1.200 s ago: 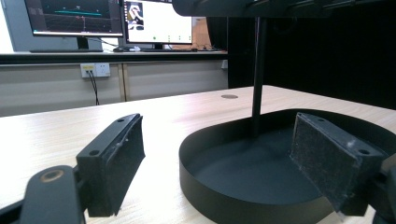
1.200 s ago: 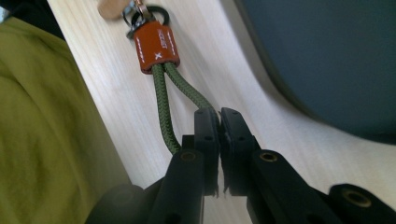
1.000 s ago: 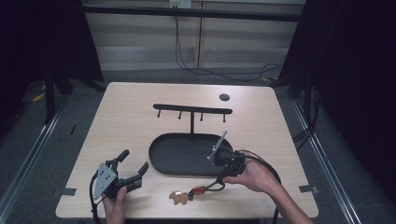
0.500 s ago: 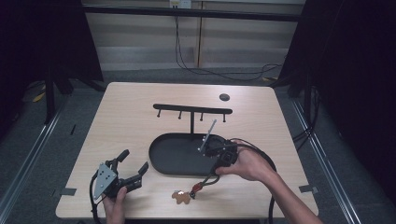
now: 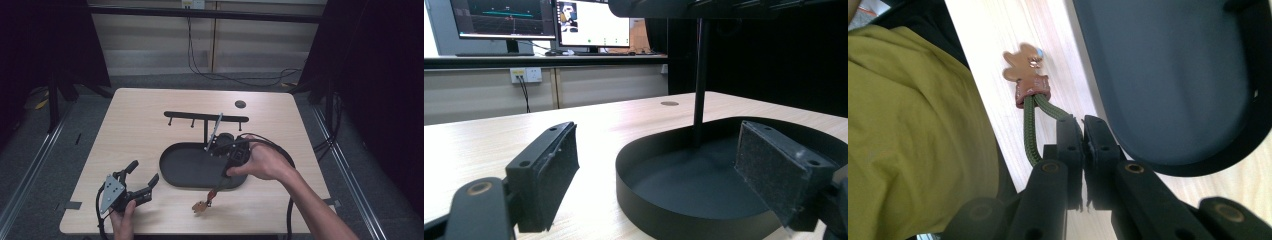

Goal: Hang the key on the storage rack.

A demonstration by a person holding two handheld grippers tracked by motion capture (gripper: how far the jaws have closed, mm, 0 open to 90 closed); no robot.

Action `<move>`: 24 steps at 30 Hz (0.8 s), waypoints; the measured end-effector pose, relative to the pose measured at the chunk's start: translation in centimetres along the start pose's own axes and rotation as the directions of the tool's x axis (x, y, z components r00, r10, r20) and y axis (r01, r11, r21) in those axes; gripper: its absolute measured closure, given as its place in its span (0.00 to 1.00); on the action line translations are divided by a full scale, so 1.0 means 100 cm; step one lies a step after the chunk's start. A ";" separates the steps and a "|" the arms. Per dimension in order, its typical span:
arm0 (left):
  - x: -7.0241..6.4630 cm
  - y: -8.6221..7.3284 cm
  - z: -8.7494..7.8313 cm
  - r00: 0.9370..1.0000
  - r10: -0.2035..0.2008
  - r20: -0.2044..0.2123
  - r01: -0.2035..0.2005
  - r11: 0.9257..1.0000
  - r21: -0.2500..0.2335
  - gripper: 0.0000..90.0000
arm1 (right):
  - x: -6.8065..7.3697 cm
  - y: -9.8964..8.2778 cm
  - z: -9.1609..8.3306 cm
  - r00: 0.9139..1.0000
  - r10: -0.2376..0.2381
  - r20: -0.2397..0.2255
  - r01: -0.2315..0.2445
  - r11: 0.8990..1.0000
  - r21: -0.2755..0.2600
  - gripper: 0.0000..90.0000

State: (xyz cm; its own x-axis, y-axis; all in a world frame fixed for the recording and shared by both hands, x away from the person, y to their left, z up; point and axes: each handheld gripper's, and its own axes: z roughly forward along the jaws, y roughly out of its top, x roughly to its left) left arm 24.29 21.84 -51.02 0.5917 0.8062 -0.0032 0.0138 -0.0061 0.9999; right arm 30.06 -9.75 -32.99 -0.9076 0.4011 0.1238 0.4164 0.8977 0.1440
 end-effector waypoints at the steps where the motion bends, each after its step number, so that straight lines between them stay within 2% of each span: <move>1: 0.000 0.000 0.000 1.000 0.000 0.000 0.000 1.000 0.000 0.20 | 0.000 0.001 -0.003 1.000 -0.009 0.002 0.009 1.000 -0.006 0.97; 9: 0.000 0.000 0.000 1.000 -0.001 0.000 0.001 1.000 0.001 0.19 | 0.002 0.011 -0.018 1.000 -0.015 0.016 0.015 1.000 -0.021 0.97; 14: 0.000 0.000 0.000 1.000 0.000 0.000 0.000 1.000 0.000 0.19 | 0.000 0.015 -0.025 0.998 -0.014 0.054 0.016 1.000 -0.026 0.97; 24: 0.000 0.000 0.000 1.000 -0.001 0.001 0.001 1.000 0.001 0.18 | -0.002 0.031 -0.042 0.996 -0.060 0.062 0.061 0.998 -0.021 0.97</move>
State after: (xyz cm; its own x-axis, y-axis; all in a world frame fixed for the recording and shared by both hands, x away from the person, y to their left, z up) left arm 24.28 21.83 -51.02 0.5922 0.8058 -0.0043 0.0151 -0.0058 0.9999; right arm 31.80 -7.78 -28.46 -0.9325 0.3572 0.0538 0.3610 0.9165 0.1722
